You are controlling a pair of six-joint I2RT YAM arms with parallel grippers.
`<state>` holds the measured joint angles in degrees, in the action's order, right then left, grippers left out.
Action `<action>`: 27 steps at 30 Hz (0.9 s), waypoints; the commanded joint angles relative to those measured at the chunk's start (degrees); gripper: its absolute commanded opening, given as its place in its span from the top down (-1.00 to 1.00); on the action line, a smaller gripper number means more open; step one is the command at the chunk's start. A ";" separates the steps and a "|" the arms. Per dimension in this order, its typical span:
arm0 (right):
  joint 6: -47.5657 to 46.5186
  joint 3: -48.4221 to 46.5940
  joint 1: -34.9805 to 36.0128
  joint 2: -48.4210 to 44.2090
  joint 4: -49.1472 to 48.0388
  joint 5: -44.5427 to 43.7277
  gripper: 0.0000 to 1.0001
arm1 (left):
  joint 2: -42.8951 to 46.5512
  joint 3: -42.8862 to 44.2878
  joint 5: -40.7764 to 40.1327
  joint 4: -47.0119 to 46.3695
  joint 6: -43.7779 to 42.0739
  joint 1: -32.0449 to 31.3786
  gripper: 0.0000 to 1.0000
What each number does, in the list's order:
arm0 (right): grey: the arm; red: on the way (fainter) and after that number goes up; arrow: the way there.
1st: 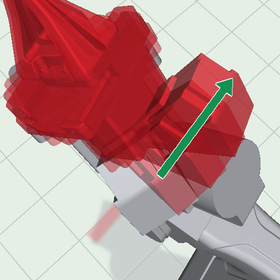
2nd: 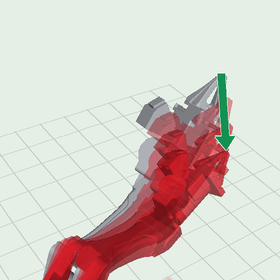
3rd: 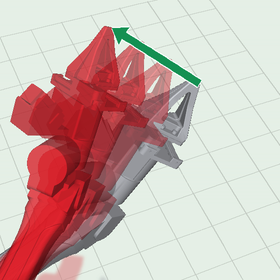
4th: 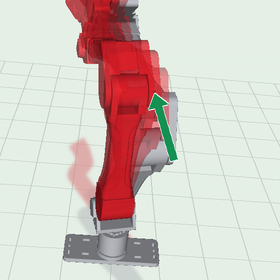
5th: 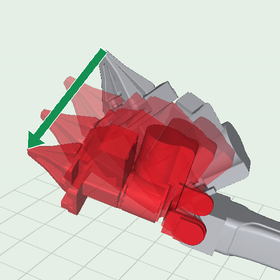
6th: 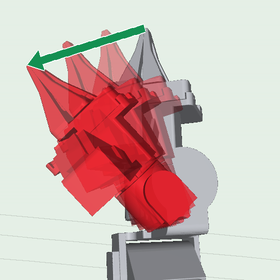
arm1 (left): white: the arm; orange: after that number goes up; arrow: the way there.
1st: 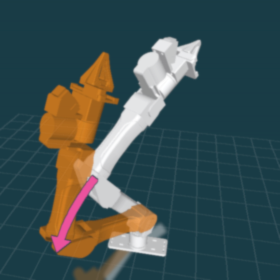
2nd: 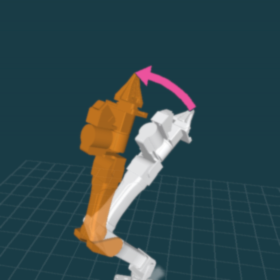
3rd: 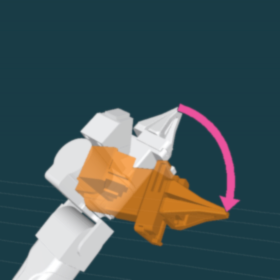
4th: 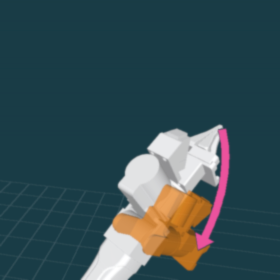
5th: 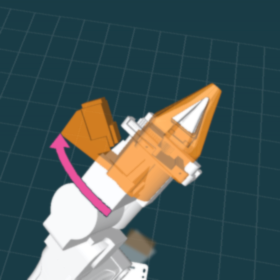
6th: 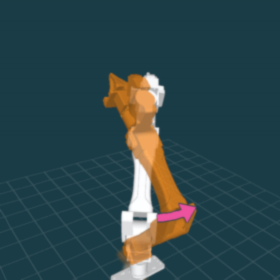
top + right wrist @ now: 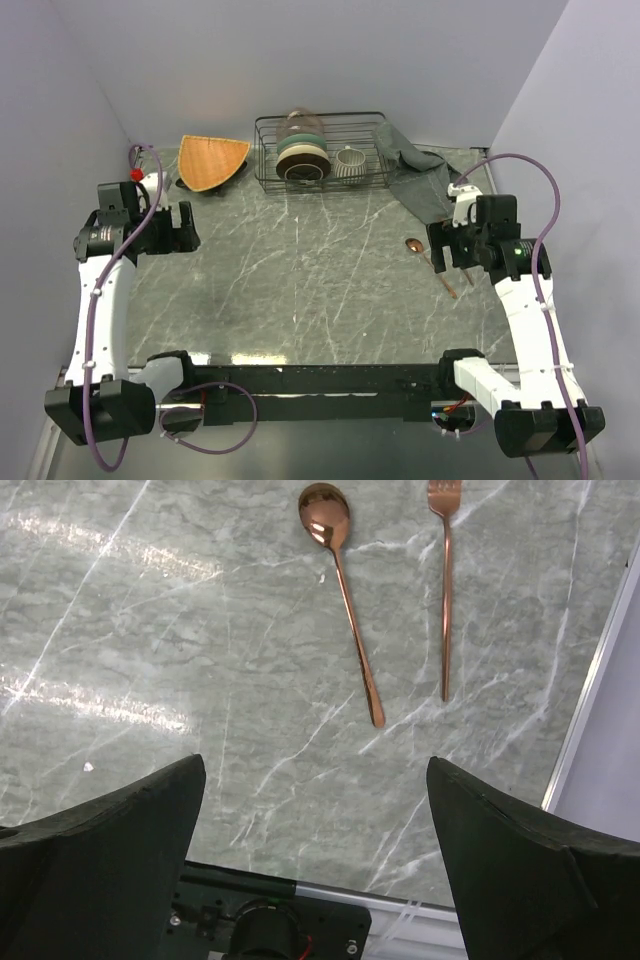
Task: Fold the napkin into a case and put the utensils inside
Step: Pick up the crumpled napkin from the corner of the board.
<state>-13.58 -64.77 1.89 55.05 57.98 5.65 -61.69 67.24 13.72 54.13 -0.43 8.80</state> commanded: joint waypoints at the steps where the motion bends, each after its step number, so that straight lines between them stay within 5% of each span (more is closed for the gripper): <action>1: 0.05 -4.91 0.31 2.69 -1.81 -1.08 -1.00 | 1.93 4.21 1.22 -2.36 -0.02 -0.18 -0.99; 12: 1.72 -15.81 -0.66 16.75 -13.05 -4.24 -1.00 | 1.84 9.66 -2.29 -10.00 -0.98 -0.18 -0.99; 18: -1.00 -21.26 -4.44 33.41 -22.90 -2.40 -1.00 | -0.01 10.19 0.08 -13.17 -0.01 -0.18 -0.99; 27: -0.22 -46.29 -8.04 59.00 -20.10 -0.30 -1.00 | -4.05 11.24 1.93 -14.58 -0.89 -0.27 -0.99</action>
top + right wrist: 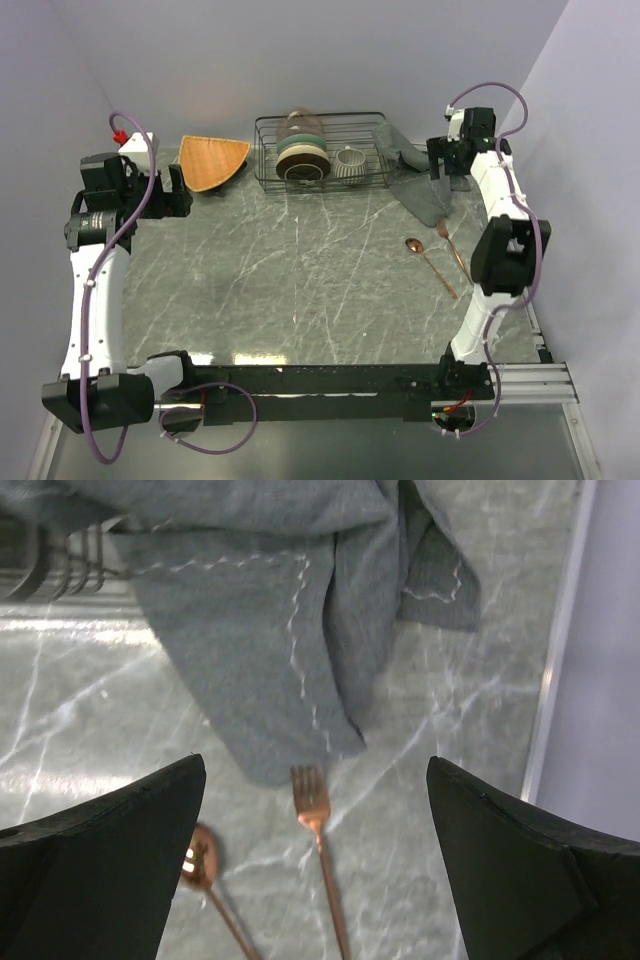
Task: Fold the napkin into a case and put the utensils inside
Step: Pick up the crumpled napkin from the corner of the board.
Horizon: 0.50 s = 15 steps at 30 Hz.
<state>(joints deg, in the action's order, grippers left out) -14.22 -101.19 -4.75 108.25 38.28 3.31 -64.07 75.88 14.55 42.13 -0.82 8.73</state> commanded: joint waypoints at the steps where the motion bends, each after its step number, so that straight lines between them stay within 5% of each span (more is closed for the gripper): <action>1: 0.68 -11.30 -1.40 7.49 -0.05 2.57 -1.00 | -2.02 2.52 0.84 -2.58 -0.41 -0.29 -0.99; 15: 3.14 -19.92 -1.93 25.95 1.01 8.55 -1.00 | -7.91 2.78 -2.42 -0.03 -0.94 -0.29 -0.99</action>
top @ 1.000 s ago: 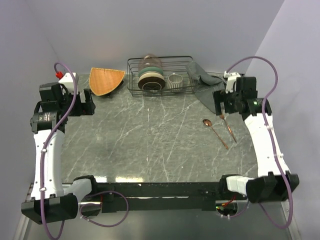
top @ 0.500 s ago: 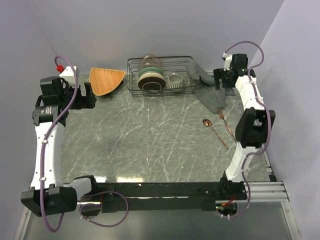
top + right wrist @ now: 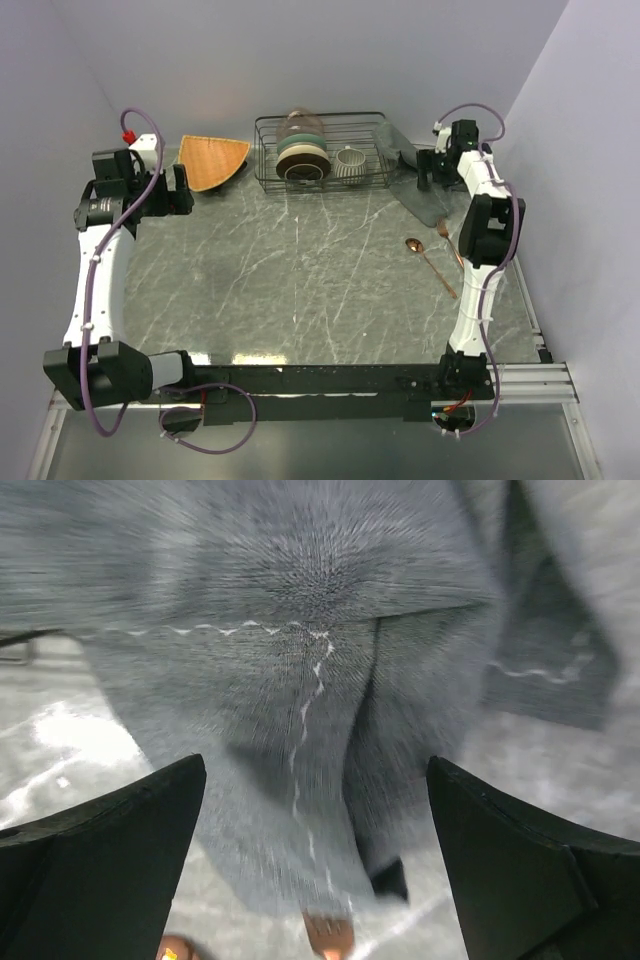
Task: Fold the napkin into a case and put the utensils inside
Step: Pick up the crumpled napkin from the corner of the board, then move the crumpled napkin to the center of the board.
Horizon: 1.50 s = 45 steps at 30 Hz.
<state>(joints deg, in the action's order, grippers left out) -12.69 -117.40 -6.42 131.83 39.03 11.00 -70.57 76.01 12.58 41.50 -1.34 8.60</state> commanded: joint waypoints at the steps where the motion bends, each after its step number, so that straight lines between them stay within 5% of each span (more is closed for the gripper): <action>1: 1.79 -3.88 -0.26 2.90 0.09 0.69 -1.00 | -2.20 3.09 -0.62 0.78 -0.41 -0.16 -0.99; 4: 2.93 -5.99 -0.35 5.01 -0.18 -0.37 -0.94 | -3.61 3.88 -0.54 1.74 0.11 -0.25 -0.99; 7: 3.63 -8.36 -0.44 6.33 -0.44 -1.51 -0.31 | -4.58 4.41 -0.45 2.89 0.38 -0.25 -0.99; 8: 3.90 -8.63 -0.53 5.90 -0.88 -1.95 0.10 | -4.76 4.59 -0.88 3.15 0.38 -0.25 -0.99; 10: 3.99 -9.33 -0.70 5.02 -2.02 -3.18 0.54 | -4.85 5.11 -1.41 3.42 0.55 -0.25 -0.99; 11: 4.68 -9.77 -0.70 3.54 -2.55 -5.27 1.00 | -4.76 5.29 -1.59 3.50 0.73 -0.34 -0.99; 20: 8.73 -9.16 -1.23 -11.57 -10.20 -10.39 1.00 | 0.34 3.27 -0.10 0.69 0.90 -0.25 -0.99; 31: 10.93 -1.25 2.72 -35.84 -6.34 2.42 1.00 | 4.03 2.22 -4.23 4.64 -1.90 -0.34 -0.99; 39: 5.83 -4.33 20.35 -49.82 2.63 3.94 1.00 | 6.84 -0.42 -1.08 7.89 -1.91 -0.25 -0.99; 45: 17.15 5.07 32.24 -58.17 2.64 8.22 1.00 | 9.65 -1.56 4.38 10.97 -3.58 -0.08 -0.99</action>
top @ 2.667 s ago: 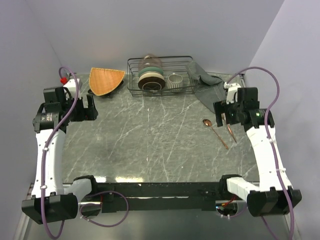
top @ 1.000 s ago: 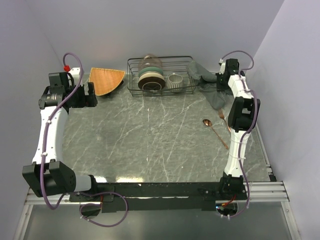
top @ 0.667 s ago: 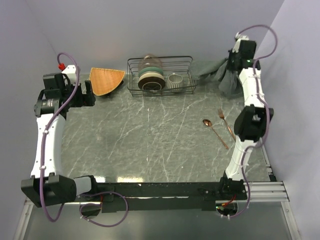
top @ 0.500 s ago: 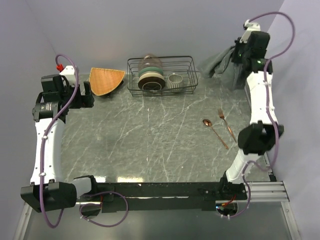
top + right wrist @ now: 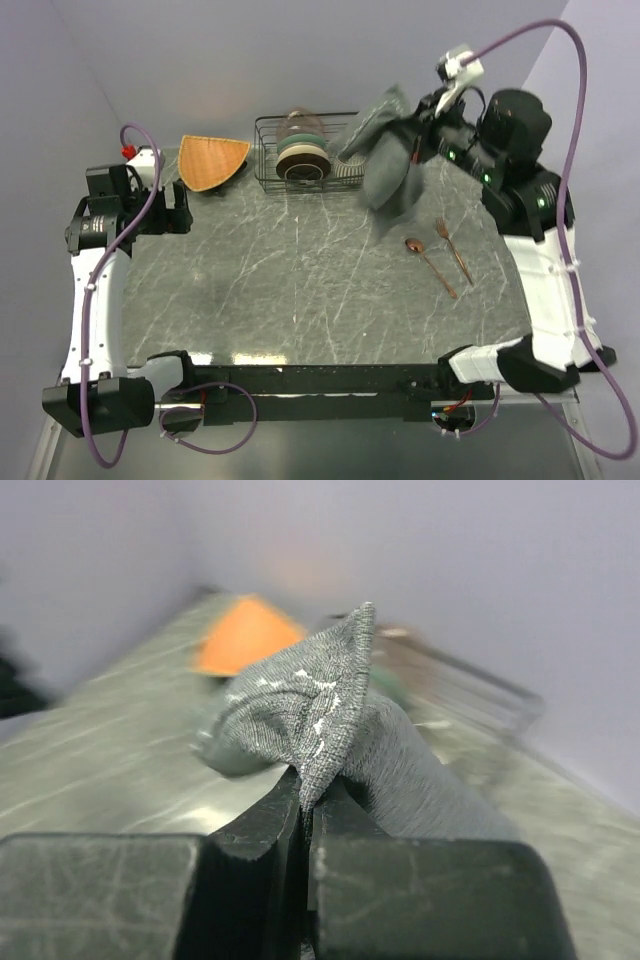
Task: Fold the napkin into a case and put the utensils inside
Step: Move the crumpled napkin to the center of the board.
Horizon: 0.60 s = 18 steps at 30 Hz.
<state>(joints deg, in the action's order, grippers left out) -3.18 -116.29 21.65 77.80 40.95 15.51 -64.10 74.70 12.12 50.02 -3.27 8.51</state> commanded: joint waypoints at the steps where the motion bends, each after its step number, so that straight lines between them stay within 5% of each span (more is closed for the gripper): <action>1: 12.62 5.71 5.15 -5.10 -1.12 5.83 1.00 | 3.19 -0.25 5.28 3.50 -1.92 0.10 -0.99; 8: 22.85 23.60 6.39 -9.06 -5.78 17.61 1.00 | 1.78 0.54 8.35 7.63 -3.76 1.42 -0.99; 9: 24.26 27.39 5.95 -9.16 -6.75 18.85 0.76 | 1.43 0.63 8.88 7.98 -3.94 1.51 -0.99; 10: 25.67 31.61 5.25 -9.85 -9.02 20.51 -0.21 | 1.26 0.63 9.32 8.16 -4.46 1.51 -0.99; 12: 24.55 43.92 0.19 -10.04 -9.92 21.93 -0.85 | 0.82 0.63 11.95 9.12 -5.52 1.59 -0.99; 13: 20.54 46.74 -1.94 -9.78 -8.88 22.19 -0.99 | 0.81 0.63 13.01 9.48 -7.35 1.68 -0.99; 18: 5.22 49.41 -10.31 -3.89 -2.19 18.07 -0.91 | 2.04 -3.40 21.07 9.84 -15.61 1.60 -0.99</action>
<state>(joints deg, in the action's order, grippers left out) 12.47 -65.82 15.27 73.54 36.93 34.26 -63.57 74.15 24.36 59.11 -11.35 9.93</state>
